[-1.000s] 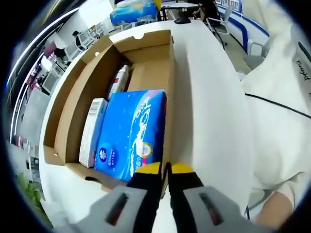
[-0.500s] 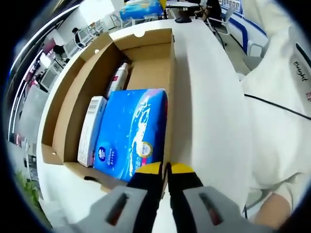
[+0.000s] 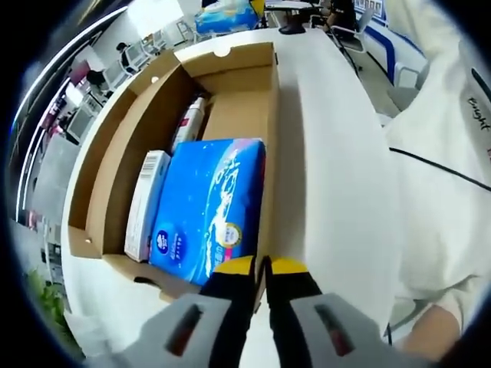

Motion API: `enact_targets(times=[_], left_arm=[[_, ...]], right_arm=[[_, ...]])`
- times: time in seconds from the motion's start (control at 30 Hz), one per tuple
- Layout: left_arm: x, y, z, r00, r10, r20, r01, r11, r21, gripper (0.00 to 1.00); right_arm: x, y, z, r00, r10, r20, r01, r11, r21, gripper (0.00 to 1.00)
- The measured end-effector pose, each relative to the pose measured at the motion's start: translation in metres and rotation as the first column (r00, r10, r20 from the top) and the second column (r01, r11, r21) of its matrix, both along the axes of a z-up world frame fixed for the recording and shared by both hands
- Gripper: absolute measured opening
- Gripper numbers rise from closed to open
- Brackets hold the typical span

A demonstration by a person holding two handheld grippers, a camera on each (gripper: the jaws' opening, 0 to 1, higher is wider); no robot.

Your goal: Operate the shoe box by opening the lid, removing the specified soft item, and placing it in the target area until the item is outside and the box remains undamaged.

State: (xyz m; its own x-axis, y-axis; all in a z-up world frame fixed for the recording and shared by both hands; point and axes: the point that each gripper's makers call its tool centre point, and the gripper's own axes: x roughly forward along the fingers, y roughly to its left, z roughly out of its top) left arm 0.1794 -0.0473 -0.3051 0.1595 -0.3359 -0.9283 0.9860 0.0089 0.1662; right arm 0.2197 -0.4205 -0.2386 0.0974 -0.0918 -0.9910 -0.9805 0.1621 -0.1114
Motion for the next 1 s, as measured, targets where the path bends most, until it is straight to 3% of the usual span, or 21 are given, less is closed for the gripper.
enact_targets(times=[0.33, 0.53, 0.73, 1.0], left_arm=[[0.001, 0.000, 0.000, 1.000, 0.002, -0.012, -0.002, 1.000, 0.004, 0.05], [0.001, 0.000, 0.000, 1.000, 0.005, -0.010, -0.005, 1.000, 0.004, 0.05], [0.001, 0.000, 0.000, 1.000, 0.001, -0.009, -0.001, 1.000, 0.003, 0.05], [0.001, 0.000, 0.000, 1.000, -0.002, -0.008, 0.002, 1.000, -0.004, 0.05]], right_arm=[[-0.002, -0.006, -0.020, 1.000, -0.011, -0.020, 0.011, 1.000, 0.022, 0.58], [0.000, 0.003, -0.018, 1.000, 0.002, -0.017, -0.001, 0.999, 0.034, 0.58], [0.014, 0.016, -0.020, 0.998, 0.029, 0.060, -0.034, 0.996, 0.085, 0.58], [0.011, 0.022, -0.033, 1.000, 0.024, 0.003, -0.024, 0.996, 0.082, 0.58]])
